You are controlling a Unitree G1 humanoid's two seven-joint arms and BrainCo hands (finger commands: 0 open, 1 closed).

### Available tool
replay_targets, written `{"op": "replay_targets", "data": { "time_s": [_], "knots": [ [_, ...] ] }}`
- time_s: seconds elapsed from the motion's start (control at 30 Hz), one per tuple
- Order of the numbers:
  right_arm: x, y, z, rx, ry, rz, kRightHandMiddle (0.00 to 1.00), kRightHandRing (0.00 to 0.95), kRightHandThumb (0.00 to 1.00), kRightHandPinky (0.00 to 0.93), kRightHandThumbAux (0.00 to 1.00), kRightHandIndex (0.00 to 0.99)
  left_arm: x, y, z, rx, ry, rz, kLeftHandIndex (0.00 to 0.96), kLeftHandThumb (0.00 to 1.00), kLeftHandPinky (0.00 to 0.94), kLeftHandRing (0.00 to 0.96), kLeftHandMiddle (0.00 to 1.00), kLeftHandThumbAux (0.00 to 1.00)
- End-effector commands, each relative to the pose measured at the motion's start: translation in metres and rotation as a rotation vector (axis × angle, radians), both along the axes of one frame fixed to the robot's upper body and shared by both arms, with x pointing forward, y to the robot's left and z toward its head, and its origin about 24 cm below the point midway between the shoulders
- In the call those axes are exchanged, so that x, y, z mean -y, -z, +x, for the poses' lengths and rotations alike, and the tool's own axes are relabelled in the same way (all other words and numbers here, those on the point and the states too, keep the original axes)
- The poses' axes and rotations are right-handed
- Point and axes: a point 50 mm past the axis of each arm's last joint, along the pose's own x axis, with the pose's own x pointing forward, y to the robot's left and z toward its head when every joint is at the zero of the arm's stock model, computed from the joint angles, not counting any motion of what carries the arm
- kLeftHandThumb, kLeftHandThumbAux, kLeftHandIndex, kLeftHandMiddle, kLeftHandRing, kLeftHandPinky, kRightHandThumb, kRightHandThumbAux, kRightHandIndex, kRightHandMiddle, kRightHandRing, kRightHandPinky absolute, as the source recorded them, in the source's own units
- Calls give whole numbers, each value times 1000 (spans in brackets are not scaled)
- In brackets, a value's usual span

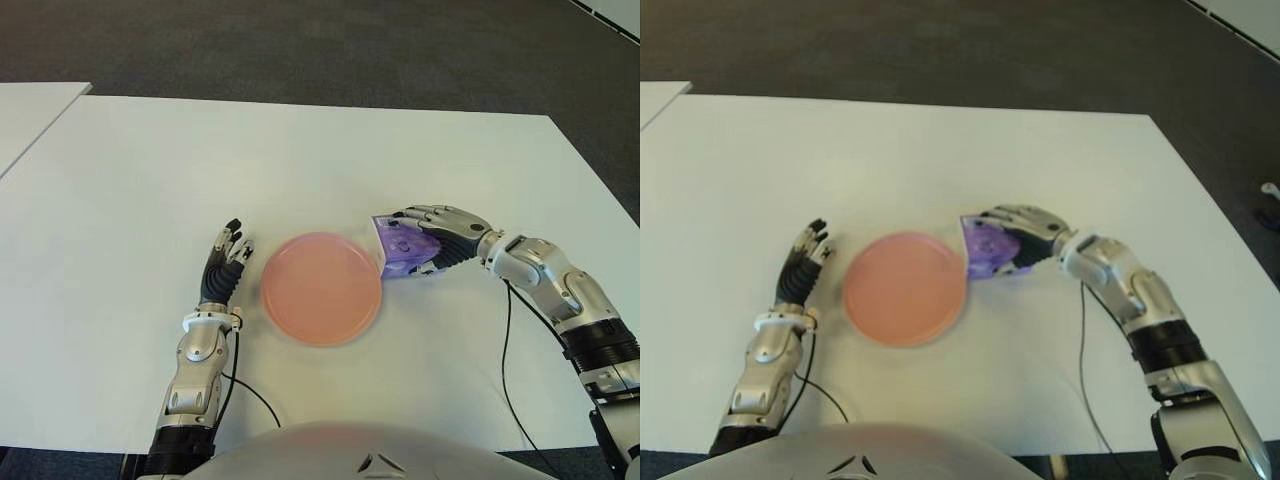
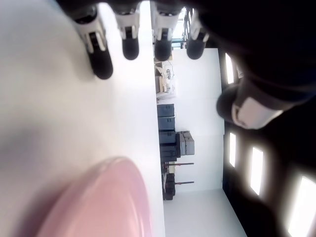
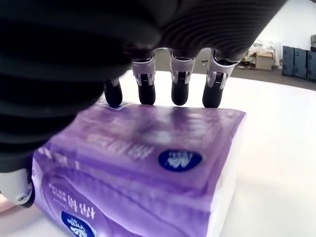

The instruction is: Put the tissue paper into the plate.

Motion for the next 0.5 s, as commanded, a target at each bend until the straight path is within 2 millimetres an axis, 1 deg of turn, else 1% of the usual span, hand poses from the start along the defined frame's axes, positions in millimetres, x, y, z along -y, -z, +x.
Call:
{"op": "replay_targets", "data": {
  "time_s": [0.03,0.5],
  "knots": [
    [1,8,2,-21,-1,-18,47,0,255,0,497,6,-2,8,-5,-53,3,0,0,0,0,0,0,490],
    [2,12,3,-29,0,-19,46,0,264,0,500,6,-2,8,-6,-53,-7,1,0,0,0,0,0,504]
  ]
}}
